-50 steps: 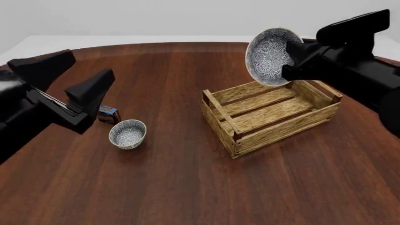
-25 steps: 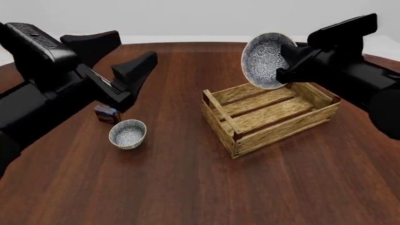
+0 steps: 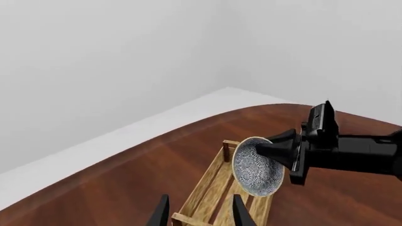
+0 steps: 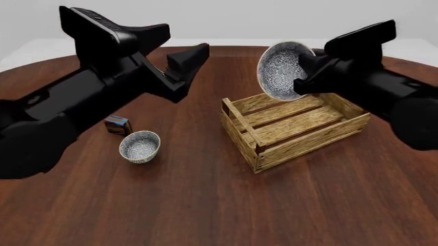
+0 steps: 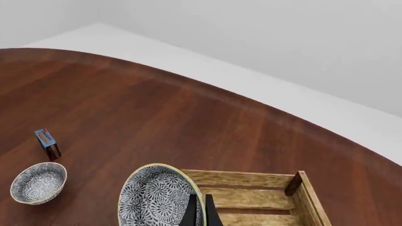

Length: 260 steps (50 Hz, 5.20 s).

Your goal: Stack the right bowl on the left bowl and place them in the tray.

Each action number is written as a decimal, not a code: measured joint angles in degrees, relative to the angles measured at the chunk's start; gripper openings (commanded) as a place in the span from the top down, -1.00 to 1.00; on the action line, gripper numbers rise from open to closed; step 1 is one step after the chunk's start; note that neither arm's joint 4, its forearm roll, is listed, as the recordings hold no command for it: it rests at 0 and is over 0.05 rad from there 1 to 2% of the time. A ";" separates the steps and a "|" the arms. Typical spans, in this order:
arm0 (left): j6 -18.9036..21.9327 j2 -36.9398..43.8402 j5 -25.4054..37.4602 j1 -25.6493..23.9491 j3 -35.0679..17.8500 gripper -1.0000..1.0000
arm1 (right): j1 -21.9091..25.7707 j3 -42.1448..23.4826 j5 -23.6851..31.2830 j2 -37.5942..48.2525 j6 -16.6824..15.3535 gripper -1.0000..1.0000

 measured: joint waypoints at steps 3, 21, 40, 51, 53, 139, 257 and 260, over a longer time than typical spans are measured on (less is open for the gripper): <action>-0.15 1.31 -0.37 -0.13 -0.81 -1.00 | 0.15 -0.08 -0.11 0.46 -0.05 1.00; -1.97 8.05 -1.01 -1.20 -5.55 -1.00 | 1.34 -0.53 -0.33 2.55 -0.05 1.00; -4.31 13.78 -0.25 -3.66 -9.71 -1.00 | 2.21 -0.80 -0.28 3.40 0.48 1.00; -5.43 16.53 -0.31 -4.81 -11.00 -1.00 | 2.38 -1.07 -0.33 4.11 0.50 1.00; -5.60 16.94 -0.34 -4.94 -11.18 -1.00 | 2.39 -1.14 -0.35 4.28 0.48 1.00; -11.41 36.36 -5.42 -2.53 -17.09 1.00 | 3.49 -0.95 -0.29 5.82 -0.23 1.00; -1.74 11.42 12.25 14.60 -8.36 1.00 | 6.81 -1.66 0.92 0.46 1.96 -1.00; -1.50 9.54 13.98 14.90 -7.38 1.00 | 6.55 -1.80 0.81 0.76 1.95 -1.00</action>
